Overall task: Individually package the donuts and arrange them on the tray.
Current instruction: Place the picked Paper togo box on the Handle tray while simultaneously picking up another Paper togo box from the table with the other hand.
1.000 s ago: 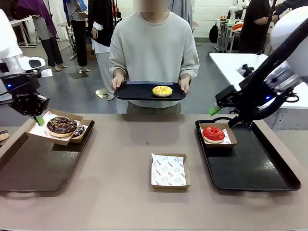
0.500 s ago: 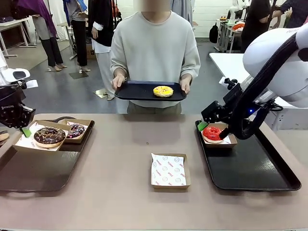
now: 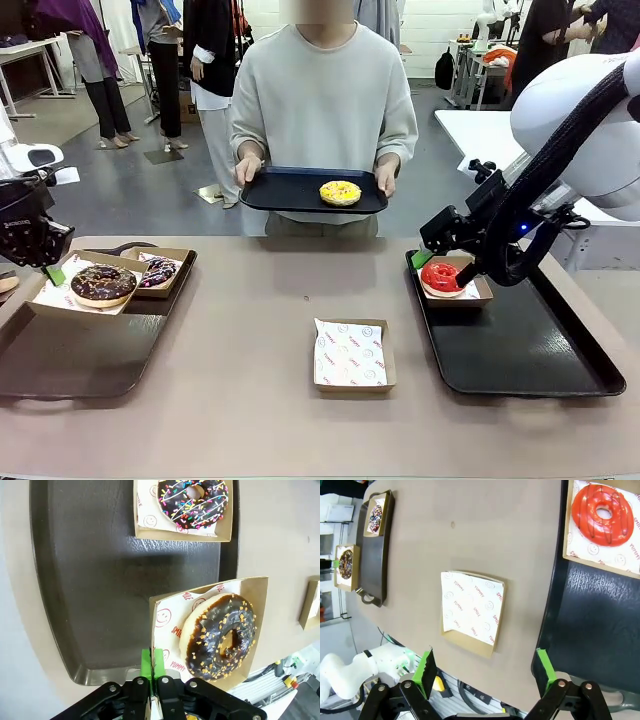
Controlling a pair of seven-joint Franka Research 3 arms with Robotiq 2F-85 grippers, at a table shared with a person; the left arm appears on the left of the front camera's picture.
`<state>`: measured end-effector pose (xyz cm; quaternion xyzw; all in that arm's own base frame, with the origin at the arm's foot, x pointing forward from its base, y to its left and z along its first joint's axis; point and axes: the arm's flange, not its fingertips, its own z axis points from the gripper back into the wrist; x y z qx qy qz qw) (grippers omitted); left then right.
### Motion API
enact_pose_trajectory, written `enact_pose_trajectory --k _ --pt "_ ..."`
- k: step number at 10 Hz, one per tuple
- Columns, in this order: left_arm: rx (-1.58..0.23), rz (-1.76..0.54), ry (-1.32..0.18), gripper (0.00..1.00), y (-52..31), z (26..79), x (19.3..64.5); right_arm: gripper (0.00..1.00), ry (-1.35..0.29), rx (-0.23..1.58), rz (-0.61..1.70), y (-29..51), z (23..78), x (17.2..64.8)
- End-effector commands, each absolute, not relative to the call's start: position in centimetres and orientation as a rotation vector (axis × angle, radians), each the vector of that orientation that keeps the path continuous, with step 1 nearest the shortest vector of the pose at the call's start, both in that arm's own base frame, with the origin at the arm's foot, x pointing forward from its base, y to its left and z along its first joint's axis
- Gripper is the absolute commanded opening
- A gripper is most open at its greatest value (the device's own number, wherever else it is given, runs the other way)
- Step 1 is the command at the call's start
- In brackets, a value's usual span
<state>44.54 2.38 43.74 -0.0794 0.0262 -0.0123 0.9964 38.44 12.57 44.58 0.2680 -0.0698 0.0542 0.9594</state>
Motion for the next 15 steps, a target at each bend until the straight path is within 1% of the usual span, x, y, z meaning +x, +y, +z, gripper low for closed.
enact_pose_trajectory --k 1,4,6,9,12,13,14,15 --pt "-0.164 -0.025 0.048 0.01 2.3 44.1 44.6 1.00 -0.148 0.533 0.108 12.8 44.7 38.6" --pt "-0.159 -0.025 0.052 0.01 2.4 43.7 44.5 1.00 -0.141 0.544 0.112 12.6 44.6 38.4" --pt "-0.084 0.047 0.009 0.01 2.4 43.2 42.9 1.00 -0.107 0.462 0.158 15.3 43.9 37.9" --pt "-0.064 0.090 -0.014 0.01 2.6 41.5 41.6 1.00 -0.082 0.335 0.173 19.2 41.7 36.6" --pt "-0.025 0.090 -0.008 0.01 2.2 39.9 40.9 1.00 -0.124 0.189 0.176 22.0 39.2 35.5" --pt "-0.082 0.067 0.010 0.01 2.5 40.6 41.7 1.00 -0.161 0.197 0.164 22.1 39.1 35.6" --pt "-0.082 0.067 0.010 0.01 2.5 40.6 41.7 1.00 -0.091 0.253 0.212 21.3 40.2 35.5" --pt "-0.082 0.067 0.010 0.01 2.5 40.6 41.7 1.00 -0.091 0.253 0.212 21.3 40.2 35.5"
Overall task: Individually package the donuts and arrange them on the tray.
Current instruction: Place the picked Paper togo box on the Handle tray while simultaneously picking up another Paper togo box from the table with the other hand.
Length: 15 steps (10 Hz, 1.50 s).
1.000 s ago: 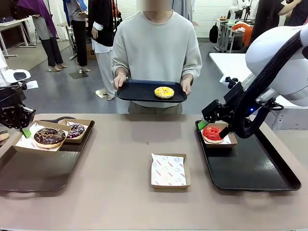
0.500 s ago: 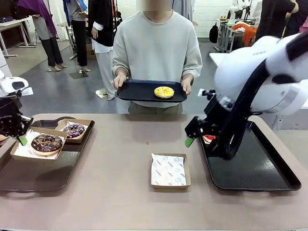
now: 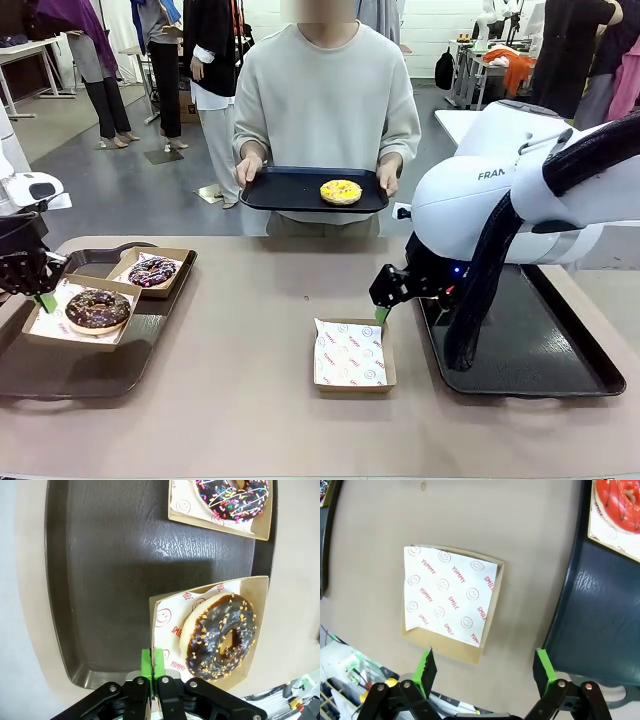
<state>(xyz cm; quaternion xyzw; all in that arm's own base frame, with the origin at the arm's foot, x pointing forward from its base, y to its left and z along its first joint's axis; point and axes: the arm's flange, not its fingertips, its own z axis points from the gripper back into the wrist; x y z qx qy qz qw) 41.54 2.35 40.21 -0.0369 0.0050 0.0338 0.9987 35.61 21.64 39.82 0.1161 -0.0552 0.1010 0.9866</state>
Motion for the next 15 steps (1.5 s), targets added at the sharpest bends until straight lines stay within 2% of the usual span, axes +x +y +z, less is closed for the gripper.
enact_pose_trajectory --k 1,3,6,11,15 --pt "-0.082 0.067 0.010 0.01 2.5 40.6 41.7 1.00 -0.091 0.253 0.212 21.3 40.2 35.5" --pt "-0.074 0.068 0.009 0.01 2.4 40.3 41.6 1.00 -0.105 0.239 0.201 21.5 39.9 35.7" --pt "-0.023 0.148 -0.048 0.01 1.2 38.9 41.4 1.00 -0.114 0.111 0.076 23.5 37.7 35.8" --pt "-0.025 0.154 -0.039 0.01 1.0 37.8 41.1 1.00 -0.037 0.088 0.085 25.9 34.8 35.4" --pt "-0.045 0.062 0.000 0.01 0.8 37.4 41.1 1.00 0.015 0.084 0.096 26.2 33.3 35.8"
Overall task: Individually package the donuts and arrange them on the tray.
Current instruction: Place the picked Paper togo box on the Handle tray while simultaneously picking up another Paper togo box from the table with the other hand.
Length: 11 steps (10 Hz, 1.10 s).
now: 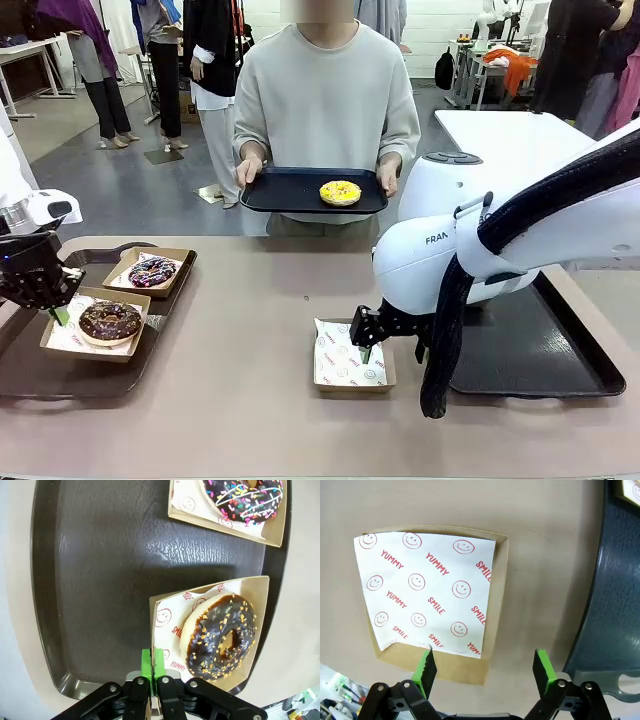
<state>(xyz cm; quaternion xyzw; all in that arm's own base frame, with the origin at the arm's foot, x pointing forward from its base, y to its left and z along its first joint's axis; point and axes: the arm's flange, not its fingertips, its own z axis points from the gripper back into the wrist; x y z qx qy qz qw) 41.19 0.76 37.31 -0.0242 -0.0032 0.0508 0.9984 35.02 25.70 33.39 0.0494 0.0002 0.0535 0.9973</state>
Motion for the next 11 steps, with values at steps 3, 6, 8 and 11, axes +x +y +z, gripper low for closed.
enact_pose_trajectory --k 3,6,8,11 --pt "-0.044 0.038 0.000 0.01 0.2 37.9 41.6 1.00 0.028 0.088 0.106 26.3 33.1 36.2" --pt "-0.047 0.024 0.002 0.01 -0.1 37.7 42.3 1.00 0.024 0.053 0.064 26.4 32.5 36.8" --pt "-0.055 0.000 0.010 0.01 -0.4 37.6 42.7 1.00 0.017 0.042 0.006 26.3 32.2 37.2" --pt "-0.059 -0.021 0.025 0.01 -0.8 37.1 43.7 1.00 0.007 0.062 -0.028 26.1 31.7 37.7"
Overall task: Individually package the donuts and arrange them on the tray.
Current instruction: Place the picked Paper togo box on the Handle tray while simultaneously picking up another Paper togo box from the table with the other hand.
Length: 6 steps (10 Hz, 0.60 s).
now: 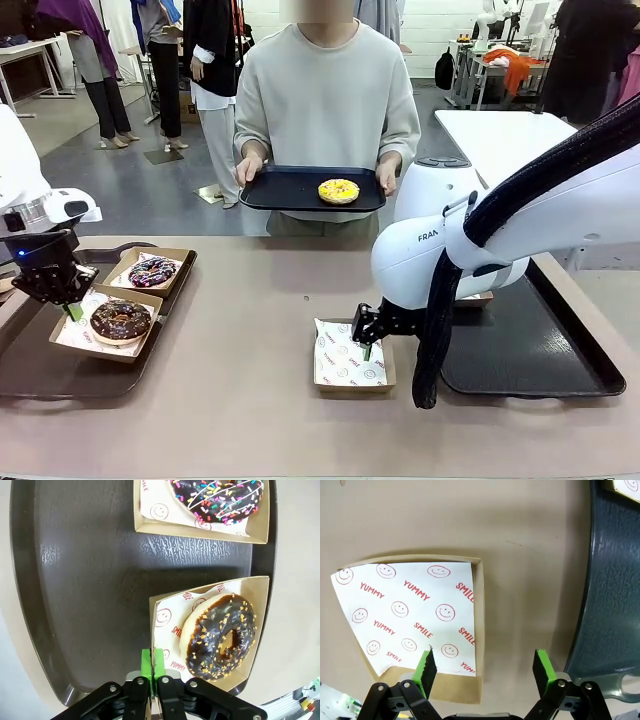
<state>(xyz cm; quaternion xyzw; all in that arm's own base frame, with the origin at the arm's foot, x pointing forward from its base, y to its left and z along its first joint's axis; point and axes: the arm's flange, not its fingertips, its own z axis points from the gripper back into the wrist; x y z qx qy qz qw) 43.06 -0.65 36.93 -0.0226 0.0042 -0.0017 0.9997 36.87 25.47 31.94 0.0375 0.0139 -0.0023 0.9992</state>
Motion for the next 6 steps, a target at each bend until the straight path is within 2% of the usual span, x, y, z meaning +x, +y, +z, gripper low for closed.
enact_pose_trajectory --k 1,6 --pt "-0.059 -0.021 0.034 0.01 -0.83 36.86 43.96 1.00 0.010 0.066 -0.028 26.17 31.64 37.70" --pt "-0.056 -0.010 0.041 0.01 -0.69 36.31 44.62 1.00 0.005 0.065 -0.034 26.48 31.58 37.76"
